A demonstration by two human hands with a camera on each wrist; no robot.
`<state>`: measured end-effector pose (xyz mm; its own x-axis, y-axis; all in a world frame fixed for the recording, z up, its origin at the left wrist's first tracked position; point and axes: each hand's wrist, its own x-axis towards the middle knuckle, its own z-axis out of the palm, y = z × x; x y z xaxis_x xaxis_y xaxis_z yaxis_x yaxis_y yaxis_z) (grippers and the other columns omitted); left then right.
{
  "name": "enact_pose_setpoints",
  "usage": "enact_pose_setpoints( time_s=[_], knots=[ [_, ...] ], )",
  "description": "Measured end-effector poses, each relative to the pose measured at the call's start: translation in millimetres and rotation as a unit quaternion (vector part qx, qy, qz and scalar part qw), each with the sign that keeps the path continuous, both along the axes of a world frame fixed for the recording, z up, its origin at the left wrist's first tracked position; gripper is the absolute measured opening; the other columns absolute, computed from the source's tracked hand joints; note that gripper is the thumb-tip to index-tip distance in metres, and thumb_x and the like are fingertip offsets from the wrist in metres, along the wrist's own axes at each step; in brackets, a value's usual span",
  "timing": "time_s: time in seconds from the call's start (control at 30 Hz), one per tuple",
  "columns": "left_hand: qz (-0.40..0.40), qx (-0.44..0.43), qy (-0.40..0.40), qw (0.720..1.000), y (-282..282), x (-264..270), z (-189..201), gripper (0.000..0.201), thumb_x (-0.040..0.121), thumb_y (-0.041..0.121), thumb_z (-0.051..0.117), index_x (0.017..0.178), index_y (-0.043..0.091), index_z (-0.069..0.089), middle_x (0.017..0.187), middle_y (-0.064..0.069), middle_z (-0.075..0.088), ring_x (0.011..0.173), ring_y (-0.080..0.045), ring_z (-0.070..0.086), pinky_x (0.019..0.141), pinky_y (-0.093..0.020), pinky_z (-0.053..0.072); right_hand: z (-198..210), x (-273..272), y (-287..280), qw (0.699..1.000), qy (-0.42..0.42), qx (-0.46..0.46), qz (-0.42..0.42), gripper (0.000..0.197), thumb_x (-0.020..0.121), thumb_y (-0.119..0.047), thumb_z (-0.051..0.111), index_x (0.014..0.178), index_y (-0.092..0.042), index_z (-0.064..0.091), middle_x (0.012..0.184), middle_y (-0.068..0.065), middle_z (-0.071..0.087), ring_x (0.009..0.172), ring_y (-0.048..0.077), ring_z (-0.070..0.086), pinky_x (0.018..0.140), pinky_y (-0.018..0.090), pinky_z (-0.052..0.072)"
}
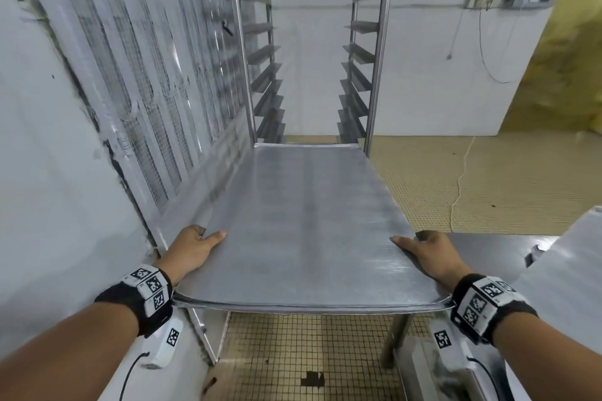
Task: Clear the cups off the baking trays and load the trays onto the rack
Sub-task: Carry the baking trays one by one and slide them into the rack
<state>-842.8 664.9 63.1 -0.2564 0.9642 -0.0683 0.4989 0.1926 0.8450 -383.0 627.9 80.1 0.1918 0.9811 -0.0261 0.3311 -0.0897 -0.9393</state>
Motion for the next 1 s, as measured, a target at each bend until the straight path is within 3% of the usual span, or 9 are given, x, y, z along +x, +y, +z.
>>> enact_pose_setpoints(
  time_s=[0.2,0.4,0.53,0.63,0.77,0.83,0.93,1.0],
  knots=[
    [-0.004,-0.006,0.004,1.000,40.2,3.9,-22.8,0.033,0.090,0.041,0.072,0.094,0.009,0.067,0.085,-0.009,0.075,0.075,-0.027,0.073,0.072,-0.038,0.060,-19.8,12.0,43.9,0.999,-0.040,-0.015,0.004,0.042,0.085,-0.033,0.079,0.060,-0.008,0.056,0.046,-0.005,0.059,0.038,0.004,0.052,0.041,0.017,0.039],
    [-0.006,-0.008,-0.007,1.000,80.1,23.5,-33.8,0.027,0.092,0.036,0.071,0.091,0.009,0.065,0.084,-0.010,0.074,0.074,-0.026,0.072,0.067,-0.032,0.057,-37.7,24.8,91.8,0.998,-0.046,-0.033,-0.003,0.035,0.084,-0.035,0.079,0.066,-0.010,0.063,0.055,-0.005,0.068,0.049,0.006,0.064,0.044,0.015,0.044],
    [0.009,-0.001,0.004,1.000,109.0,33.6,-45.1,0.026,0.092,0.032,0.072,0.086,0.007,0.066,0.079,-0.009,0.073,0.073,-0.027,0.072,0.067,-0.032,0.056,-45.7,31.6,126.5,0.997,-0.062,-0.045,-0.007,0.031,0.085,-0.037,0.079,0.077,-0.009,0.067,0.073,-0.002,0.072,0.055,0.004,0.067,0.044,0.009,0.043],
    [0.009,-0.008,0.023,1.000,130.1,36.7,-57.5,0.027,0.091,0.033,0.073,0.083,0.008,0.068,0.077,-0.009,0.074,0.071,-0.026,0.072,0.070,-0.039,0.058,-61.8,38.5,152.6,0.995,-0.086,-0.057,-0.004,0.035,0.083,-0.044,0.078,0.077,-0.012,0.067,0.078,0.000,0.074,0.070,0.015,0.071,0.056,0.020,0.050],
    [0.013,-0.027,0.044,0.999,151.2,42.1,-72.0,0.028,0.091,0.035,0.073,0.085,0.008,0.070,0.078,-0.005,0.074,0.073,-0.023,0.072,0.071,-0.038,0.058,-80.2,46.6,181.8,0.989,-0.127,-0.072,-0.003,0.038,0.084,-0.051,0.075,0.084,-0.013,0.069,0.081,-0.004,0.072,0.074,0.013,0.067,0.062,0.027,0.049],
    [0.017,-0.031,0.050,0.998,157.7,48.6,-74.7,0.025,0.092,0.034,0.072,0.080,0.012,0.067,0.074,0.000,0.072,0.071,-0.020,0.070,0.070,-0.035,0.056,-88.0,48.1,192.1,0.987,-0.140,-0.077,0.000,0.042,0.084,-0.054,0.073,0.087,-0.013,0.069,0.083,-0.004,0.072,0.076,0.015,0.068,0.066,0.030,0.050],
    [0.007,-0.035,0.082,0.996,168.8,55.0,-75.6,0.029,0.095,0.030,0.068,0.068,0.021,0.060,0.053,0.015,0.063,0.064,-0.009,0.061,0.060,-0.024,0.047,-95.6,47.7,204.3,0.985,-0.150,-0.090,-0.002,0.042,0.085,-0.055,0.071,0.088,-0.014,0.064,0.086,-0.003,0.068,0.081,0.019,0.065,0.072,0.033,0.050],
    [-0.002,-0.048,0.095,0.994,178.5,53.7,-79.8,0.029,0.096,0.030,0.066,0.069,0.022,0.060,0.050,0.018,0.062,0.063,-0.007,0.059,0.057,-0.021,0.043,-97.7,45.9,212.4,0.981,-0.167,-0.102,0.002,0.046,0.086,-0.059,0.068,0.097,-0.015,0.061,0.091,-0.001,0.065,0.085,0.022,0.063,0.077,0.034,0.049]
  ],
)
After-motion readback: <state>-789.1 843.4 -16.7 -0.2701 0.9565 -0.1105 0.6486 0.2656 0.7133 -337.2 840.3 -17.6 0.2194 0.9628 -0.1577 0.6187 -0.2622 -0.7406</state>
